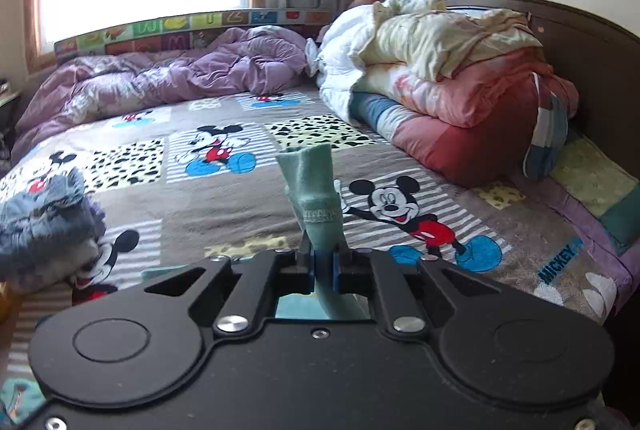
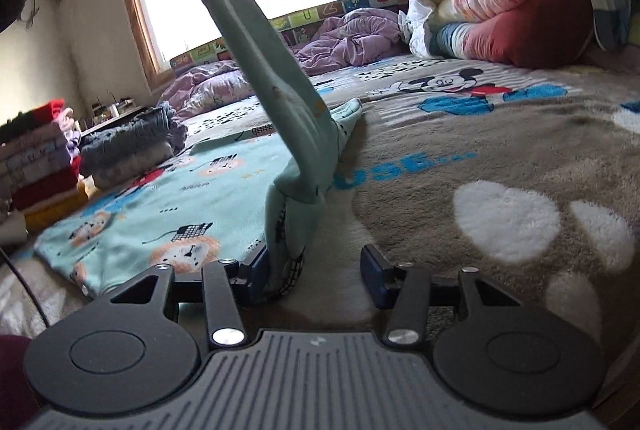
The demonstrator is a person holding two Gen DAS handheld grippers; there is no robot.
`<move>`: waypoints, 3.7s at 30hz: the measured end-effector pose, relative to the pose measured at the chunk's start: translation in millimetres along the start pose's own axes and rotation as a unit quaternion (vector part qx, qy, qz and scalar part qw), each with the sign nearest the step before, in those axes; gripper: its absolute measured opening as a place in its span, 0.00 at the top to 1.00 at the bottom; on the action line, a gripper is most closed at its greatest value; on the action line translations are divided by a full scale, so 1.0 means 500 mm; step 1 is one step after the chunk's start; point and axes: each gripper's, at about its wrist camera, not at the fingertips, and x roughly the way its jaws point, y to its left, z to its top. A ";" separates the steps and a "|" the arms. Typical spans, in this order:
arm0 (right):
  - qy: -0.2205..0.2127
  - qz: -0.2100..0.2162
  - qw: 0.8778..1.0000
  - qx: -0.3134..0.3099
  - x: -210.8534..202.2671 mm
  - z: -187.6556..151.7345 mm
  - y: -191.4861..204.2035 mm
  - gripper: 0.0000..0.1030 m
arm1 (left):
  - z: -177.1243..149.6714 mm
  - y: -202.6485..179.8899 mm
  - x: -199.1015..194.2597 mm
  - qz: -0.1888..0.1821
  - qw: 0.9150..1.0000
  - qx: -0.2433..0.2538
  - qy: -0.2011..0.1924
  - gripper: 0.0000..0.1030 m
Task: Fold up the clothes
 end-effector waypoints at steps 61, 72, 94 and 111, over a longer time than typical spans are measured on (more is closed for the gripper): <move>0.031 0.078 0.984 -0.157 0.047 0.057 0.053 0.59 | -0.264 0.367 0.051 0.041 0.997 -0.062 0.018 0.94; 0.069 0.097 0.971 -0.208 0.060 0.055 0.083 0.61 | -0.276 0.372 0.043 0.040 0.997 -0.063 0.011 0.94; 0.031 0.015 0.961 -0.276 0.011 -0.002 0.139 0.60 | -0.309 0.358 0.006 0.040 0.995 -0.087 0.004 0.94; 0.068 0.024 0.973 -0.218 -0.028 0.023 0.123 0.69 | -0.355 0.363 -0.009 0.040 0.993 -0.114 0.007 0.94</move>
